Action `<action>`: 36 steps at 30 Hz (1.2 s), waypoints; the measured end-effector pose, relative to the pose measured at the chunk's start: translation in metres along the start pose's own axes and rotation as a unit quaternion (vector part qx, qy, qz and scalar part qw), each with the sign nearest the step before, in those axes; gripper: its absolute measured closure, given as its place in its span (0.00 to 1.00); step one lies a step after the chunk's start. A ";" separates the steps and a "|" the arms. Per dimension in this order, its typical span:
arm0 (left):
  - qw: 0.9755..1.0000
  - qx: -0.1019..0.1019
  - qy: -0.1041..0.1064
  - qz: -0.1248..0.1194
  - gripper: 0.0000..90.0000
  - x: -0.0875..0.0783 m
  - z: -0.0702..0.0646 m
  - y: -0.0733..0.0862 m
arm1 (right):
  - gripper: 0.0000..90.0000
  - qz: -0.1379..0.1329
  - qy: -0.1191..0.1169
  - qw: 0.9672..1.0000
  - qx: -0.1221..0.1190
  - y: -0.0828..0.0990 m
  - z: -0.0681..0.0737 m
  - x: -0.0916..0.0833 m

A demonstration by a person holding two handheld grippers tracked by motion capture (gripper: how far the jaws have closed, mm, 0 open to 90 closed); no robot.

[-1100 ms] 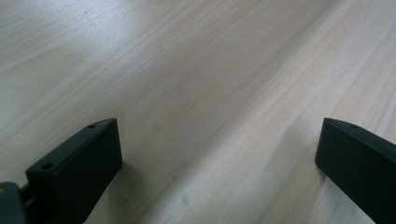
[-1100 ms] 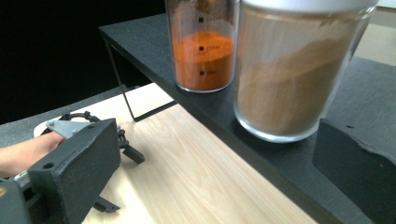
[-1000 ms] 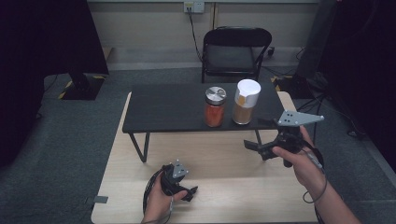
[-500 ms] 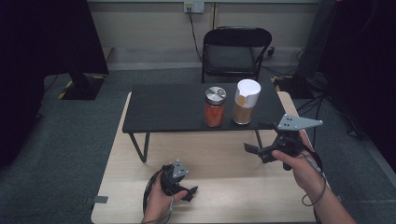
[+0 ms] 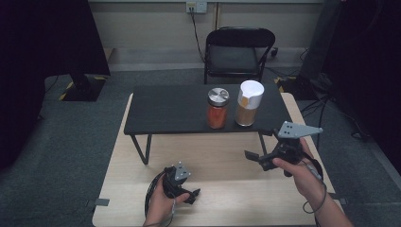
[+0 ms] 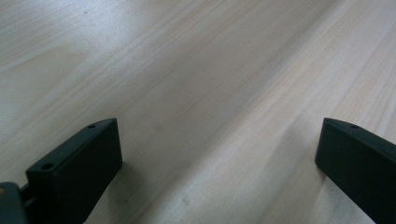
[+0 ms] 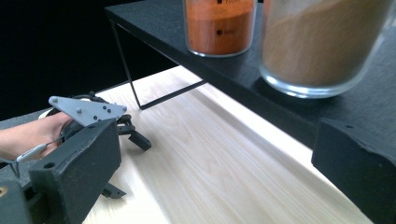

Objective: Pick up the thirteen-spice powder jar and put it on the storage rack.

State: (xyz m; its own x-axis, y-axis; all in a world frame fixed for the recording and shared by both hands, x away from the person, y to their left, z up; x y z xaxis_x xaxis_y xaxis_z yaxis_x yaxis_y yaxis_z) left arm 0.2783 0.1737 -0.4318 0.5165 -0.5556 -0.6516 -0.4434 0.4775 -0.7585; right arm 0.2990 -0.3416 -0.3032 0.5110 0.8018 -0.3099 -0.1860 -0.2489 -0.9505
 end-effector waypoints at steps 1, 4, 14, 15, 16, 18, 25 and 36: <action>1.000 0.000 0.000 0.000 0.00 0.000 0.000 0.000 | 0.00 0.000 -0.001 1.000 0.001 0.001 0.000 0.001; 1.000 0.000 0.000 0.000 0.00 0.000 0.000 0.000 | 0.00 -0.001 -0.003 1.000 0.001 0.005 0.000 0.002; 1.000 0.000 0.000 0.000 0.00 0.000 0.000 0.000 | 0.00 0.000 -0.010 1.000 0.001 0.020 0.002 0.005; 1.000 0.000 0.000 0.000 0.00 0.000 0.000 0.000 | 0.00 0.000 -0.011 1.000 0.001 0.021 0.001 0.006; 1.000 0.000 0.000 0.000 0.00 0.000 0.000 0.000 | 0.00 0.000 -0.013 1.000 0.003 0.023 0.001 0.007; 1.000 0.000 0.000 0.000 0.00 0.000 0.000 0.000 | 0.00 0.000 -0.013 1.000 0.003 0.024 0.001 0.007; 1.000 0.000 0.000 0.000 0.00 0.000 0.000 0.000 | 0.00 0.001 -0.015 1.000 0.000 0.031 0.001 0.010; 1.000 0.000 0.000 0.000 0.00 0.000 0.000 0.000 | 0.00 0.007 -0.013 1.000 -0.002 0.043 0.000 0.011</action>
State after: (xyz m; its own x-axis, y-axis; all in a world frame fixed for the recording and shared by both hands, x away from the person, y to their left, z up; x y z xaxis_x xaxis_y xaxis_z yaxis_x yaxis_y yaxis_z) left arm 0.2783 0.1737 -0.4319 0.5167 -0.5556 -0.6514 -0.4433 0.4773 -0.7587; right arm 0.2970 -0.3433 -0.3472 0.4858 0.8122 -0.3231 -0.1892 -0.2632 -0.9460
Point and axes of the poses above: each handheld gripper's, and its own axes: x roughly forward along the jaws, y roughly out of its underside, z roughly to its left, the point moved 1 cm from there along x, roughly forward along the jaws, and after that the axes turned 2 degrees about -z, right-handed, at the moved point
